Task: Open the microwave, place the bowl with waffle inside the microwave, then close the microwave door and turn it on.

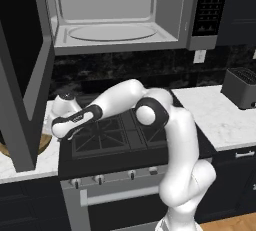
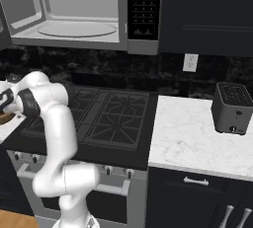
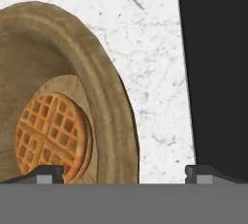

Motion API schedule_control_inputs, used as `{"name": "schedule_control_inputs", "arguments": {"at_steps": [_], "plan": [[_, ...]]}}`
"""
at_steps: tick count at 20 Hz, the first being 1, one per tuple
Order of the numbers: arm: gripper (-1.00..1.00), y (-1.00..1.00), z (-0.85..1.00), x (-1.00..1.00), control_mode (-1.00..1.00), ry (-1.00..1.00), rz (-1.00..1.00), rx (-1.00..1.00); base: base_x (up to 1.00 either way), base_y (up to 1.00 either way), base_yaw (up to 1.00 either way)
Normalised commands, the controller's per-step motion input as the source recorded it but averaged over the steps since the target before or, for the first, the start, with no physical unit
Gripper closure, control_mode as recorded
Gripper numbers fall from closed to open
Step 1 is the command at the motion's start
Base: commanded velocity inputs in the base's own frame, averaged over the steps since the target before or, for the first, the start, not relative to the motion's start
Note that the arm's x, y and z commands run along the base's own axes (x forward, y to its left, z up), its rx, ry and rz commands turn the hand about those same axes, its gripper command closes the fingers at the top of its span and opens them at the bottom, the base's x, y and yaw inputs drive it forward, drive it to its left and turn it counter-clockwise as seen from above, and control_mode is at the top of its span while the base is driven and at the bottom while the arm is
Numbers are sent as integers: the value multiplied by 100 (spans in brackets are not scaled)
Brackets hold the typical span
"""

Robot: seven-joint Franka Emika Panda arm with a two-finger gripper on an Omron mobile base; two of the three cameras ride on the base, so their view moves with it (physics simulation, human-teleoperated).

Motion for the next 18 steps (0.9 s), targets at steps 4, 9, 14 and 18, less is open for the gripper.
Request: {"name": "schedule_control_inputs", "arguments": {"at_steps": [4, 9, 14, 18], "plan": [[-100, 21, -37, 9, -100, 5, -9, -7, 0, 0, 0], [100, 32, -32, 7, -100, 4, -8, -7, 0, 0, 0], [100, -17, -8, 0, -100, 1, -4, 3, 0, 0, 0], [100, -72, 0, -13, -100, 1, -3, 17, 0, 0, 0]]}}
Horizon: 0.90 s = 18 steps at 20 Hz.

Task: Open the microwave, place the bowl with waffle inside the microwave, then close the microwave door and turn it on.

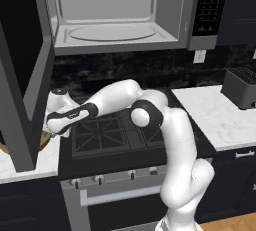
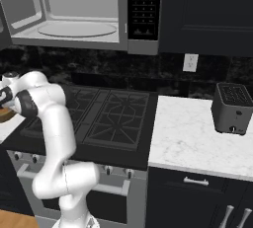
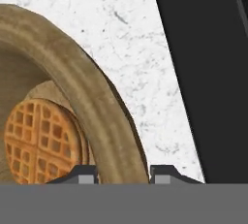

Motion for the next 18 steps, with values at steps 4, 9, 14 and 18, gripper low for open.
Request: {"name": "schedule_control_inputs", "arguments": {"at_steps": [4, 9, 14, 18], "plan": [[100, -100, 0, -46, -100, -4, -2, 38, 0, 0, 0], [100, -100, 36, -90, -100, -13, 0, 47, 0, 0, 0], [100, -100, 79, -76, -100, -1, -7, 23, 0, 0, 0], [100, -100, 98, -24, -100, 22, -24, 3, 0, 0, 0]]}}
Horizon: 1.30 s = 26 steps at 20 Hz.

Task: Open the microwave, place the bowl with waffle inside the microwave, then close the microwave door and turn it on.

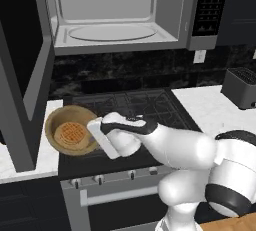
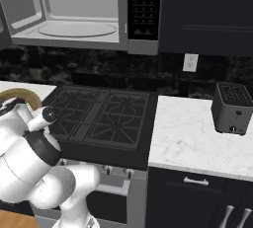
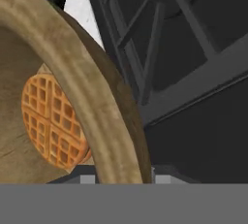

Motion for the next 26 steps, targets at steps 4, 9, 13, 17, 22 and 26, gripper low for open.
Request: {"name": "schedule_control_inputs", "arguments": {"at_steps": [4, 9, 13, 17, 22, 26], "plan": [[100, -97, 100, -9, -100, 30, -18, -2, 0, 0, 0], [100, -83, 100, -15, -100, 21, -10, -12, 0, 0, 0], [100, -65, 100, -29, -100, 16, -10, -17, 0, 0, 0], [100, -48, 81, -52, -100, 11, -14, -28, 0, 0, 0], [100, -18, 88, -55, -100, 12, -16, -18, 0, 0, 0], [100, 0, 100, -38, -100, 2, -11, 3, 0, 0, 0]]}}
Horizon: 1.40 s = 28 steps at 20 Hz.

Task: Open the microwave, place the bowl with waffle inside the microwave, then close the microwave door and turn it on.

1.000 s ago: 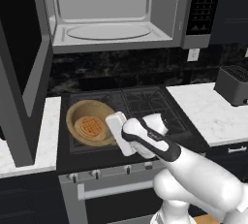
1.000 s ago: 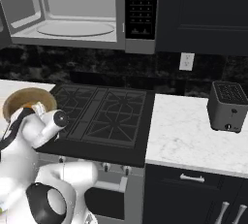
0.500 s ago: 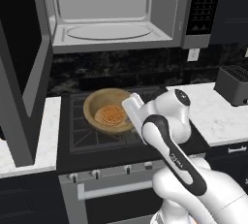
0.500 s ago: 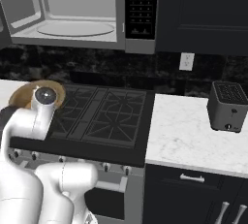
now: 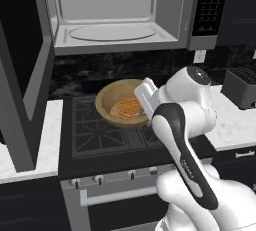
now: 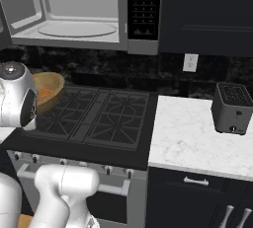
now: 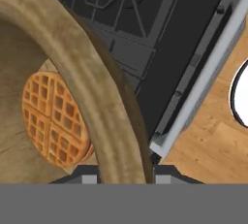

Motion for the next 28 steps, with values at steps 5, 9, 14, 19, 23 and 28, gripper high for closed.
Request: {"name": "schedule_control_inputs", "arguments": {"at_steps": [5, 9, 14, 19, 23, 28], "plan": [[100, -6, 100, -26, -100, -1, -8, 12, 0, 0, 0], [100, -19, 100, -2, -100, -16, -19, 21, 0, 0, 0], [100, -3, 92, 1, -100, -22, -23, 11, 0, 0, 0], [100, 10, 75, 14, -100, -12, -22, -2, 0, 0, 0], [100, 0, 75, 53, -100, 20, -12, -8, 0, 0, 0], [100, 9, 30, 97, -100, 41, 0, -15, 0, 0, 0]]}}
